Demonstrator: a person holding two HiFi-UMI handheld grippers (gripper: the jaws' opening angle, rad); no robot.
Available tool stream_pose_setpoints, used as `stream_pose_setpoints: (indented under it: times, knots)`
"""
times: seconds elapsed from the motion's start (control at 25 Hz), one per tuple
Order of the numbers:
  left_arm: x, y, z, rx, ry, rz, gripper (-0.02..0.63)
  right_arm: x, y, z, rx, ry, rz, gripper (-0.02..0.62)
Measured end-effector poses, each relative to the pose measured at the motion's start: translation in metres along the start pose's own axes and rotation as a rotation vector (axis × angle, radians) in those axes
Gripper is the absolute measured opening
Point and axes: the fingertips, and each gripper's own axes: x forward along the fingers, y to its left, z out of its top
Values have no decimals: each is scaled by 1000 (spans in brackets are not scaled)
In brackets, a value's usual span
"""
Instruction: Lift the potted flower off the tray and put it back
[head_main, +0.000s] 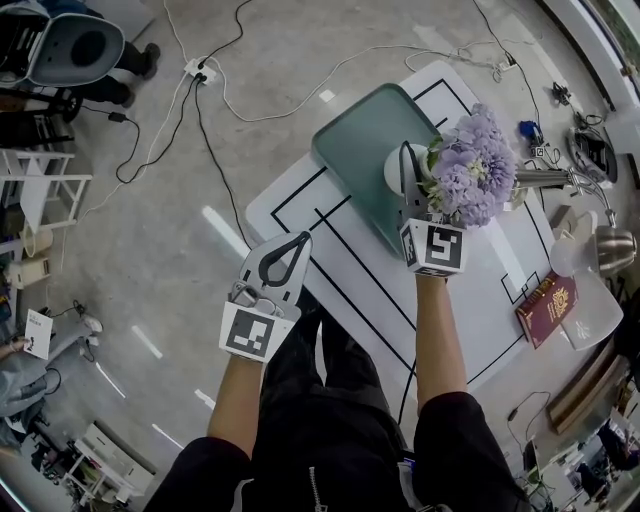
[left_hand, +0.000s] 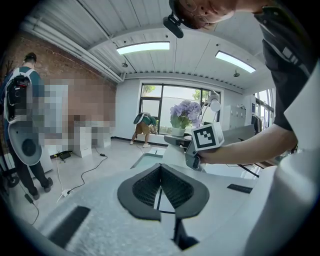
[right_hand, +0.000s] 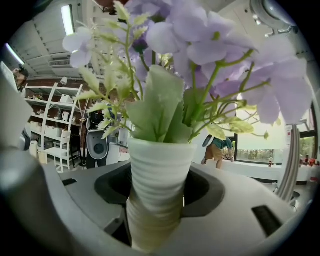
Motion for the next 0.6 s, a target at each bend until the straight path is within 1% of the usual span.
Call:
stream_pose_setpoints:
  times: [0.16, 0.32, 0.6]
  knots:
    - [-2, -3, 1, 0, -1, -3, 3, -2, 0, 3, 32, -3, 4, 258]
    - [-6, -4, 1, -7, -1, -4, 3, -7, 0, 2, 65, 17, -19, 281]
    - [-7, -11, 2, 2, -8, -24, 3, -24, 3, -5, 87, 35, -37, 282]
